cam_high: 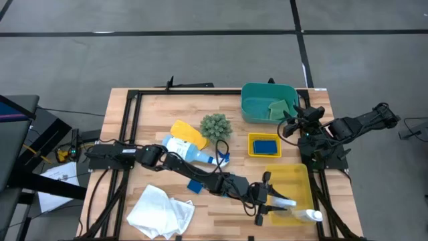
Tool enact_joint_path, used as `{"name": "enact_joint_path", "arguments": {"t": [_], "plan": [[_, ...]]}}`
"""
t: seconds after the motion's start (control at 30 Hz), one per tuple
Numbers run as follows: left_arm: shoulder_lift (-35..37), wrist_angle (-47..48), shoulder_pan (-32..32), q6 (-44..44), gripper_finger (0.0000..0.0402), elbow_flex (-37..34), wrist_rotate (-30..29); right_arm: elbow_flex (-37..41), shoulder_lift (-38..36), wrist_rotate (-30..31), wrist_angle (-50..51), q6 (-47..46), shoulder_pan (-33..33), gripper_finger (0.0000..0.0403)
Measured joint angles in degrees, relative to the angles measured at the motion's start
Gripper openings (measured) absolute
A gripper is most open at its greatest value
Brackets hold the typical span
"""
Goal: Pick & Place Kitchen Items
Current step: Put the transparent bottle into the bottom yellow bin
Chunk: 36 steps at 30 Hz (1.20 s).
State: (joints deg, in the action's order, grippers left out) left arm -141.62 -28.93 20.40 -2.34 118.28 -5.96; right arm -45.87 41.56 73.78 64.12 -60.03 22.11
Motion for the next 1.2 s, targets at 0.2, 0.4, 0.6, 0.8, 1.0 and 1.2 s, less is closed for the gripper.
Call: {"name": "enact_joint_path", "arguments": {"t": [0.2,0.4,0.6,0.8,1.0,1.2], "plan": [[0.0,1.0,0.0,0.3,0.0131,0.1,0.0,0.0,0.0,0.0,0.1,0.0,0.0,0.0228],[0.0,1.3,0.2,1.3,0.0131,0.1,0.4,0.0,0.0,0.0,0.0,0.0,0.0,0.0228],[-0.4,1.2,0.4,2.5,0.0131,0.1,0.6,0.0,0.0,0.0,-0.1,0.0,0.0,0.0228],[-0.4,0.6,0.4,2.6,0.0131,0.1,2.0,0.0,0.0,0.0,-0.1,0.0,0.0,0.0228],[-0.4,0.5,0.4,3.0,0.0159,0.1,2.5,0.0,0.0,0.0,0.0,0.0,0.0,0.0228],[-0.4,0.5,0.4,3.1,0.0158,0.1,4.4,0.0,0.0,0.0,0.0,0.0,0.0,0.0228]]}}
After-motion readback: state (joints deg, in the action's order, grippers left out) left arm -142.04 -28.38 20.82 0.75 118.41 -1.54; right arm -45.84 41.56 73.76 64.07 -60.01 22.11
